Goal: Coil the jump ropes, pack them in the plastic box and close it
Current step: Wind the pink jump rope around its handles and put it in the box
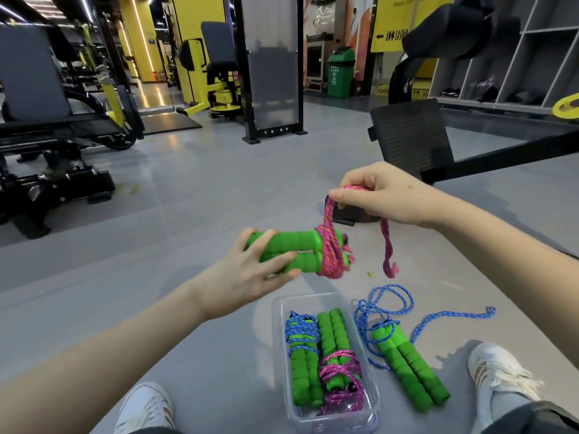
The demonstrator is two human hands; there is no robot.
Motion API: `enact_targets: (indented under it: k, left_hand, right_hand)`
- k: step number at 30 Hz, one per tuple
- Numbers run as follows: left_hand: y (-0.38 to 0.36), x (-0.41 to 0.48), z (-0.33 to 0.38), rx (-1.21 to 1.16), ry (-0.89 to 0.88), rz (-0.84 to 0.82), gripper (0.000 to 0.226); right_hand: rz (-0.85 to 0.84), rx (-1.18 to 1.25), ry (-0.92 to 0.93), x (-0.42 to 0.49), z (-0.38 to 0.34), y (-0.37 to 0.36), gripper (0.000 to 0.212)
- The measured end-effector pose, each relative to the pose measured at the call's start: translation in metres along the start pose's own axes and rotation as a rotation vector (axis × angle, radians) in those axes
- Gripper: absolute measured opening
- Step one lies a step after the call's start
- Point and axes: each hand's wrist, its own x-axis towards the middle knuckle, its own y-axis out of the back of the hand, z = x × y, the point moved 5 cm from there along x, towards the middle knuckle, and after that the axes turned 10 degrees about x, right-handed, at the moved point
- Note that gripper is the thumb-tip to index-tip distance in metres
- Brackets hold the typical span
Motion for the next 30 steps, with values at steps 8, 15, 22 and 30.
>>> enact_targets:
  k: [8,15,22,30]
  left_hand:
    - [0.045,0.032,0.013,-0.117,0.032,0.255,0.029]
    - [0.049,0.045,-0.001,-0.127,0.183,0.343,0.030]
    - [0.010,0.037,-0.011,-0.099,0.298,0.244,0.044]
    - [-0.009,0.016,-0.033,-0.051,0.457,0.032,0.049]
  right_hand:
    - [0.096,0.450,-0.191,-0.005,0.062,0.018,0.036]
    - [0.295,0.899,-0.559,-0.028,0.116,-0.009,0.027]
    - [0.110,0.976,-0.459,-0.019,0.111,-0.048,0.041]
    - [0.099,0.870,-0.469,-0.015,0.095,-0.058,0.034]
